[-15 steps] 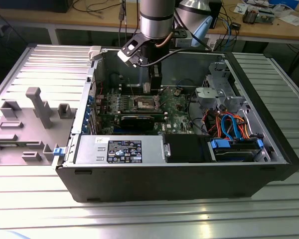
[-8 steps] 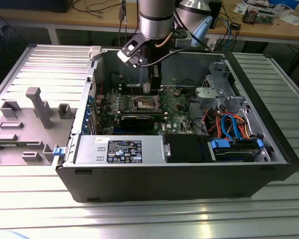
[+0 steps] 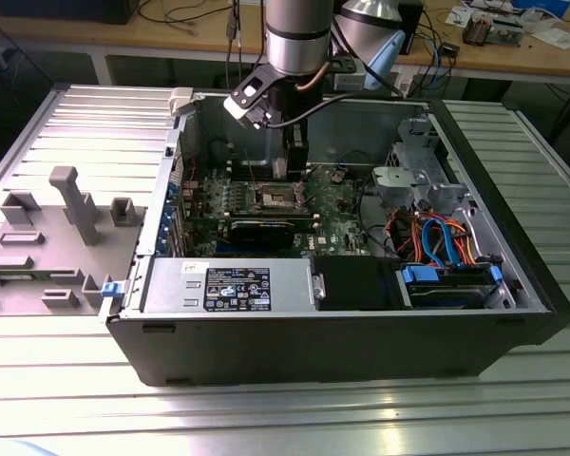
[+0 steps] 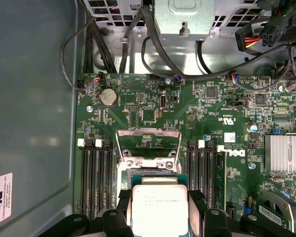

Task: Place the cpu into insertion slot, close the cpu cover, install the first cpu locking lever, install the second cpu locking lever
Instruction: 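Place the cpu into insertion slot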

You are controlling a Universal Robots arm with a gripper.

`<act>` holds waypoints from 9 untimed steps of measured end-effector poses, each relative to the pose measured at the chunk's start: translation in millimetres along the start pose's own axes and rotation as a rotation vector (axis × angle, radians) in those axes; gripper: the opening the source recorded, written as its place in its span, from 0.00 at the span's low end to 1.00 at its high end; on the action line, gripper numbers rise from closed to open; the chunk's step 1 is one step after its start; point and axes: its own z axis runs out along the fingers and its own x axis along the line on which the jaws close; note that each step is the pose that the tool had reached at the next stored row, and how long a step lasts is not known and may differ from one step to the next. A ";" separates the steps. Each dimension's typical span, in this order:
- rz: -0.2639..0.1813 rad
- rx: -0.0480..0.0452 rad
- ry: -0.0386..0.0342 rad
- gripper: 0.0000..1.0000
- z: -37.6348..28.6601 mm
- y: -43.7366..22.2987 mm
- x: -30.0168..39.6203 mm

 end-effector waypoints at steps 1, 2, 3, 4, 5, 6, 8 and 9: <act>0.000 0.0002 -0.0002 0.54 0.7 0.0 0.0; 0.000 0.0001 -0.0002 0.54 1.4 -0.1 -0.1; 0.000 0.0001 -0.0002 0.54 1.9 -0.1 -0.1; 0.000 0.0002 -0.0003 0.54 2.3 -0.1 -0.1; 0.000 0.0002 -0.0005 0.54 2.3 -0.1 -0.1; 0.000 0.0003 -0.0005 0.54 2.3 -0.2 -0.1; 0.000 0.0002 -0.0002 0.54 6.1 -0.3 -0.2; 0.000 0.0002 -0.0003 0.54 6.1 -0.3 -0.2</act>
